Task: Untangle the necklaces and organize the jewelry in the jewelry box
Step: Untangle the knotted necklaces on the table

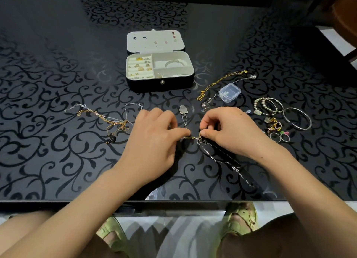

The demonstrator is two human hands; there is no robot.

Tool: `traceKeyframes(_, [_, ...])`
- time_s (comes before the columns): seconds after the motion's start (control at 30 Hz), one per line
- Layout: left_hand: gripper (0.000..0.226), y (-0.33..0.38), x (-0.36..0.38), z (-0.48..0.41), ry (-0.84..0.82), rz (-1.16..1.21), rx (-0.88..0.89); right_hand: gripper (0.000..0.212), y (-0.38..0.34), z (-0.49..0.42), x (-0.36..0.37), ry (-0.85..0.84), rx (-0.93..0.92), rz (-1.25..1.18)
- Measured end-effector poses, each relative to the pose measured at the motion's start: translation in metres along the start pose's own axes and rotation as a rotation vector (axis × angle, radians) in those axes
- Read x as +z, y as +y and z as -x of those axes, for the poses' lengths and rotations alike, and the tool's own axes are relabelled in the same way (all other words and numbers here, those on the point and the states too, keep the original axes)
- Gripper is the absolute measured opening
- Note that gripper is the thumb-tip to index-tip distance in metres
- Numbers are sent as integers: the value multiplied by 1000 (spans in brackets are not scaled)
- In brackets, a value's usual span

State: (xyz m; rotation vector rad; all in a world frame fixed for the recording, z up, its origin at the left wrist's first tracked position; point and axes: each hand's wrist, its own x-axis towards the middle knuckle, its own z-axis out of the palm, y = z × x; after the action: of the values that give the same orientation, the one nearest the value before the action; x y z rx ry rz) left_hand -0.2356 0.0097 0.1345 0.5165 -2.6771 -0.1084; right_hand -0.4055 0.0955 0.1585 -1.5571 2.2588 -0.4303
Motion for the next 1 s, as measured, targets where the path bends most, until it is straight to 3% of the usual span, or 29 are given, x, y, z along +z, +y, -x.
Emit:
traceKeyframes(0.27, [45, 5, 7, 2, -12, -60, 97, 8, -5, -2, 5, 38, 18, -33])
traceKeyframes(1.0, [50, 2, 3, 7, -77, -50, 78, 11, -11, -5, 6, -15, 27, -15])
